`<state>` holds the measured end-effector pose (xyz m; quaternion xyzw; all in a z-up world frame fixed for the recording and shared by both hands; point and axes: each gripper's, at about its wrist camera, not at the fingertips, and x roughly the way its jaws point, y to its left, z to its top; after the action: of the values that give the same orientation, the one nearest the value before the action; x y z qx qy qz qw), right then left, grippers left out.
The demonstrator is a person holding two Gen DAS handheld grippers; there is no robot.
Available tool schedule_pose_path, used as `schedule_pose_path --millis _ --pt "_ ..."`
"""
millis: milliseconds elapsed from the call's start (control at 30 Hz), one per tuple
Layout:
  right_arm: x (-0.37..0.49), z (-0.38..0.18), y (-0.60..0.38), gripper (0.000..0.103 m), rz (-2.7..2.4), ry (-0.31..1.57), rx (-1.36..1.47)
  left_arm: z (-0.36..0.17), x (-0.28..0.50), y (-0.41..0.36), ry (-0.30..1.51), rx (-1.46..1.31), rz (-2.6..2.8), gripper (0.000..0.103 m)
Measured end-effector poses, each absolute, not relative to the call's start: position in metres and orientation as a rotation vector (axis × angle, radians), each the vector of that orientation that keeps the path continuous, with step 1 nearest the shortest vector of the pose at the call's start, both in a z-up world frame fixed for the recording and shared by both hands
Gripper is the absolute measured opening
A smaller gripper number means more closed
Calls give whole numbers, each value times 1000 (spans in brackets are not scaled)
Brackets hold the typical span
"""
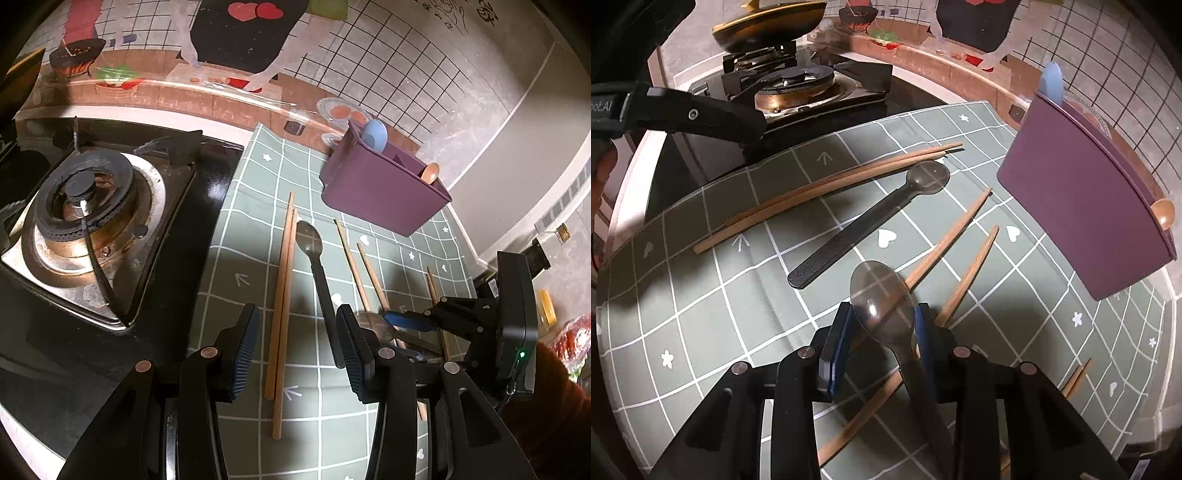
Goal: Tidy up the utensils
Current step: 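Lower both tools onto a dark spoon each and close on the handles, then lift the dark spoons off the mat with both tools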
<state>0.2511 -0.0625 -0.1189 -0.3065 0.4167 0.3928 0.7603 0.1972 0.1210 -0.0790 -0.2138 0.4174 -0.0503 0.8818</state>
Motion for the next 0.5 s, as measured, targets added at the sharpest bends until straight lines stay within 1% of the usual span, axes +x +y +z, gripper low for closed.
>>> schedule_pose_path --millis 233,367,500 --pt "255 -108 -77 30 837 914 -544 -82 207 111 885 -432 -134 44" --pt "267 -93 -95 30 749 944 -403 -87 223 93 911 -415 -163 44" --pt "282 -86 -115 30 655 989 -251 -99 255 71 950 -402 -189 44"
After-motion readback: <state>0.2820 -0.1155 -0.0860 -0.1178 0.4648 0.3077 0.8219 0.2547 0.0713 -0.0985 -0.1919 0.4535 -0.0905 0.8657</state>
